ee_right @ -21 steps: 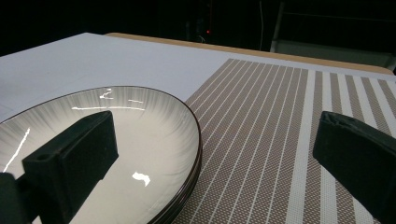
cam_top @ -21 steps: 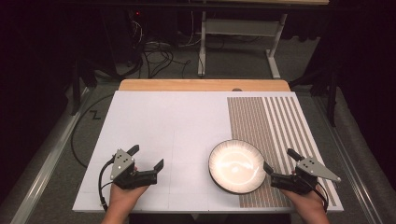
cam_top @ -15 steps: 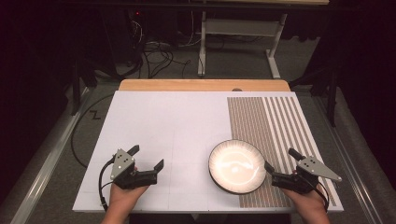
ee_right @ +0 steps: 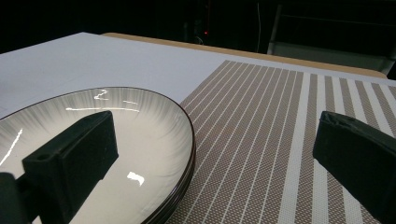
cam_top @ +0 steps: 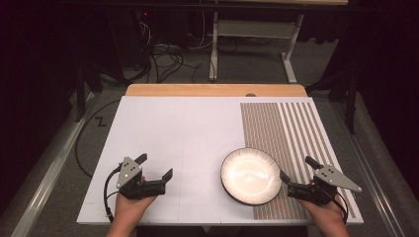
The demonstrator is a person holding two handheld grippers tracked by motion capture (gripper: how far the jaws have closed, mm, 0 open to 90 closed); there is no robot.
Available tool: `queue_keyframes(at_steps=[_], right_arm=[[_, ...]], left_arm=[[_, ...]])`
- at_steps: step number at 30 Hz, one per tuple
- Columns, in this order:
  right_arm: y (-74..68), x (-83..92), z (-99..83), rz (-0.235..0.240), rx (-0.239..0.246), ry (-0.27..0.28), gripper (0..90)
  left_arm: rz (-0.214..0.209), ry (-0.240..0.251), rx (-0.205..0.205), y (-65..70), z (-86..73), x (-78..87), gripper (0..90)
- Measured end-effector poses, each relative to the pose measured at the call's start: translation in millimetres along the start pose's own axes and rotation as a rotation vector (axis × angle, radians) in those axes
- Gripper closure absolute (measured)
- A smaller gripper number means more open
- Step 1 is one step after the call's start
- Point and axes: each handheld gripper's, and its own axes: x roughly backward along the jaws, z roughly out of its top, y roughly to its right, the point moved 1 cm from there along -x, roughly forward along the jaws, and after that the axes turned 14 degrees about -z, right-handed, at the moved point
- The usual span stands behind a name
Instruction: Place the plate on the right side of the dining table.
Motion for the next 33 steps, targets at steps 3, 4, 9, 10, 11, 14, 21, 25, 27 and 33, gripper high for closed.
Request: queue_keyframes(at_steps=[3, 4, 9, 10, 11, 14, 21, 25, 27, 33], right_arm=[[-0.9, -0.1, 0.3, 0.005, 0.012, -0.002, 1.1], [-1.1, -0.1, 0.4, 0.005, 0.016, -0.001, 1.1], [-1.6, 0.0, 1.7, 0.000, 0.029, -0.008, 1.2], [-1.6, 0.0, 1.7, 0.000, 0.029, -0.008, 1.2], [-1.6, -0.5, 2.6, -0.005, 0.036, -0.011, 1.2], [-2.3, -1.7, 5.2, -0.007, 0.036, -0.017, 2.8], [-6.6, -7.9, 10.4, -0.004, 0.071, -0.056, 15.8], [-6.0, -11.9, 13.7, 0.004, 0.072, -0.081, 25.3], [-4.9, -13.3, 15.3, 0.013, 0.075, -0.091, 31.3], [-1.3, -17.1, 18.2, 0.053, 0.074, -0.121, 48.4]], left_arm=[[0.008, -0.006, -0.009, 0.3, 0.4, 0.0, 0.5], [0.010, -0.005, -0.011, 0.5, 0.5, 0.1, 0.5], [-0.036, 0.021, 0.011, -1.2, 0.3, 1.2, 5.2], [-0.036, 0.021, 0.011, -1.2, 0.3, 1.2, 6.5], [-0.023, 0.021, 0.000, -1.2, -0.1, 1.3, 6.8], [-0.026, 0.028, 0.019, -3.2, -0.5, 1.9, 6.4], [-0.001, 0.030, -0.001, -2.3, 0.0, 2.6, 3.4], [-0.005, 0.032, 0.006, -2.7, 0.0, 2.7, 2.2], [-0.007, 0.032, 0.006, -2.7, -0.1, 3.0, 1.7], [-0.012, 0.036, 0.021, -2.9, -0.5, 2.1, 1.0]])
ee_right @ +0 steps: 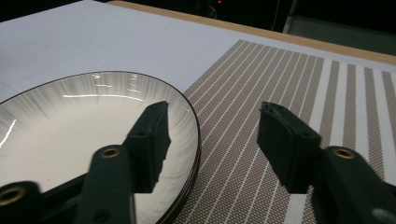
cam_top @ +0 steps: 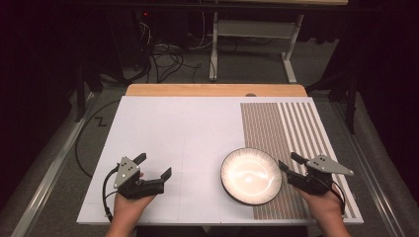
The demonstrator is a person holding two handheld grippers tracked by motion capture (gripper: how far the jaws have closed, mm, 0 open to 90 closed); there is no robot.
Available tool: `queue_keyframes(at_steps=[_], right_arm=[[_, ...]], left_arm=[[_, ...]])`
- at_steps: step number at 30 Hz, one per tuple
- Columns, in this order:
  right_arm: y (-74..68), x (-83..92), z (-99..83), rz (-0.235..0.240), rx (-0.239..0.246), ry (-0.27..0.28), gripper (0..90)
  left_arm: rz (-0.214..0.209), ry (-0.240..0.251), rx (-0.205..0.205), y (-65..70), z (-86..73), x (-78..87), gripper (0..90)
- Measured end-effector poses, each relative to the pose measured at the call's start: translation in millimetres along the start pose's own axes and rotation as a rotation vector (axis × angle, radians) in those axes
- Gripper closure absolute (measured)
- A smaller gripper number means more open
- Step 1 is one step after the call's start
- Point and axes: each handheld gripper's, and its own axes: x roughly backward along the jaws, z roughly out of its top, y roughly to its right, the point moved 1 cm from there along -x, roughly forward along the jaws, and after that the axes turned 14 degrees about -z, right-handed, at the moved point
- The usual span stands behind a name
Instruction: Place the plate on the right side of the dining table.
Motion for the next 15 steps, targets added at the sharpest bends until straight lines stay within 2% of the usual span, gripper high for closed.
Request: queue_keyframes(at_steps=[3, 4, 7, 11, 12, 15], right_arm=[[1.0, -2.1, 1.5, 0.010, 0.004, -0.009, 51.0], [1.1, -3.9, 3.8, 0.018, 0.013, -0.009, 56.8], [-0.1, -7.0, 7.4, 0.020, 0.033, -0.011, 61.4], [-0.4, -11.1, 9.0, 0.055, 0.044, -0.038, 67.0], [0.7, -12.0, 8.4, 0.080, 0.048, -0.059, 71.7], [3.5, -11.0, 8.5, 0.099, 0.051, -0.080, 77.1]], left_arm=[[-0.002, 0.001, 0.002, 0.0, -0.1, -0.2, 0.9], [-0.003, 0.000, 0.002, 0.1, -0.2, -0.6, 0.9], [-0.004, -0.002, 0.001, 0.4, -0.3, -0.6, 0.9], [-0.004, 0.004, 0.004, 0.6, 0.0, 0.1, 0.8], [-0.003, 0.006, 0.003, 0.5, 0.1, 0.5, 0.8], [-0.002, 0.008, 0.005, 0.2, 0.2, 0.7, 0.8]])
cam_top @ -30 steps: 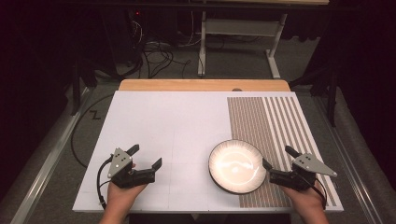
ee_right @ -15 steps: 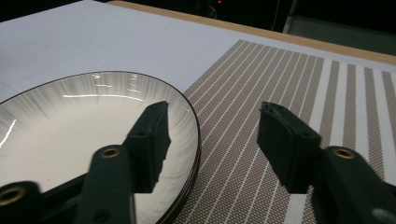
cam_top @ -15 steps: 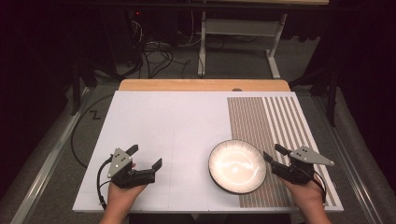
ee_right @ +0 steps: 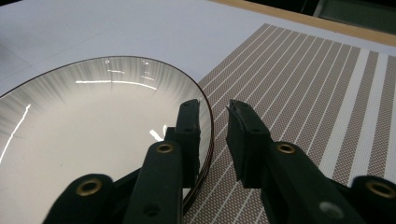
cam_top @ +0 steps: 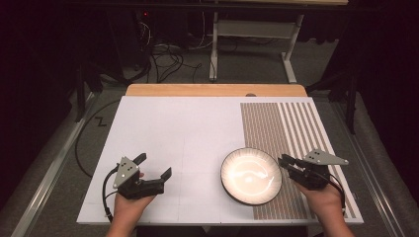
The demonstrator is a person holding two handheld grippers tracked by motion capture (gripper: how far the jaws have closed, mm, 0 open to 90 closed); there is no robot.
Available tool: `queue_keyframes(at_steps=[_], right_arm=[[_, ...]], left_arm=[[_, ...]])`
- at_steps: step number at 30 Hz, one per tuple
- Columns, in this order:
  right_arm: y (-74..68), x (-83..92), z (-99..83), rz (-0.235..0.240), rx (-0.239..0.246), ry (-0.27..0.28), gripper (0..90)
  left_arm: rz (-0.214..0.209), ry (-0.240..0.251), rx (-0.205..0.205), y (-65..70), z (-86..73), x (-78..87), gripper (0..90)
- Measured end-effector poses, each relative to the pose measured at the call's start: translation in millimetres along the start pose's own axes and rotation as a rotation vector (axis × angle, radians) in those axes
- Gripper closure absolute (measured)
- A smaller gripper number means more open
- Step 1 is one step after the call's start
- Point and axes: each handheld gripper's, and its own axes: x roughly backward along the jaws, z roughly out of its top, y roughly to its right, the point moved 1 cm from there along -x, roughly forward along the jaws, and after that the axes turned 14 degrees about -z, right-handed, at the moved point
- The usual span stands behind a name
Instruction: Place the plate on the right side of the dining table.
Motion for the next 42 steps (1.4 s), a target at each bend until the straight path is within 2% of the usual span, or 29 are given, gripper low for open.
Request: queue_keyframes(at_steps=[4, 5, 7, 10, 16, 21, 31, 42], right_arm=[[2.3, 2.4, -1.1, 0.007, 0.018, -0.028, 83.0], [3.8, 4.5, -2.6, 0.021, 0.024, -0.041, 87.1], [4.1, 6.8, -3.6, 0.031, 0.033, -0.056, 89.5], [3.9, 10.3, -5.2, 0.050, 0.057, -0.081, 90.0], [3.2, 12.8, -6.9, 0.077, 0.151, -0.148, 90.0], [1.7, 12.2, -6.9, 0.103, 0.171, -0.182, 90.0], [-3.4, 12.5, -4.7, 0.109, 0.231, -0.213, 90.0], [-8.8, 11.5, 0.5, 0.083, 0.296, -0.236, 90.0]], left_arm=[[0.000, 0.001, 0.001, -0.2, 0.1, 0.5, 0.8], [0.001, 0.003, 0.001, -0.2, 0.2, 0.9, 0.8], [0.002, 0.002, 0.000, -0.4, 0.2, 1.2, 0.8], [0.002, 0.002, 0.000, -0.8, 0.1, 1.7, 0.8], [0.002, 0.003, -0.001, -0.9, 0.7, 2.6, 0.8], [0.001, 0.006, 0.001, -1.1, 0.9, 3.1, 0.8], [-0.001, 0.003, 0.000, -1.6, 0.7, 3.2, 0.8], [-0.006, 0.001, -0.001, -1.1, 0.5, 2.2, 0.8]])
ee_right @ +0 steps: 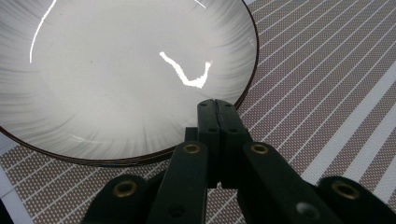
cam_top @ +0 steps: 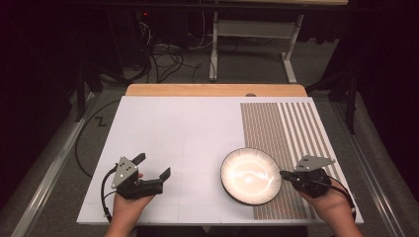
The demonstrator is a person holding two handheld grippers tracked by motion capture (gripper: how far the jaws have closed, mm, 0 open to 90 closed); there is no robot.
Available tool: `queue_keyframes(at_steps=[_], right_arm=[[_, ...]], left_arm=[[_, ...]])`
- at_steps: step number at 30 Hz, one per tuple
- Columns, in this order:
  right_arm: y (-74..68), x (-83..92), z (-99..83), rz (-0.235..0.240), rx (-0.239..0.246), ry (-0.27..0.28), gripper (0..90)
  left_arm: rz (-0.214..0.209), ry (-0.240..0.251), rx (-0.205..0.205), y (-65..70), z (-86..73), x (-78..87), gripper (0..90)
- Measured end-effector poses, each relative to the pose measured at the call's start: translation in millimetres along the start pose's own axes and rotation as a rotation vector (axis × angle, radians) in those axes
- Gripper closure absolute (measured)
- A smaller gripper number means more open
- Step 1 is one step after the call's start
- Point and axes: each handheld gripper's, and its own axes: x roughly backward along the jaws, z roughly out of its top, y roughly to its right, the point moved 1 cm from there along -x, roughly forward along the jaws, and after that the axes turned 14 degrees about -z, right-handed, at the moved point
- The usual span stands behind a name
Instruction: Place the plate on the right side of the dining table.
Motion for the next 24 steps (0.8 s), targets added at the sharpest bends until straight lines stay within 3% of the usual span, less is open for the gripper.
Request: queue_keyframes(at_steps=[24], right_arm=[[-6.0, -1.2, 4.5, -0.031, 0.049, -0.015, 90.0]], left_arm=[[-0.008, 0.000, 0.001, 0.3, -0.2, -0.6, 0.8]])
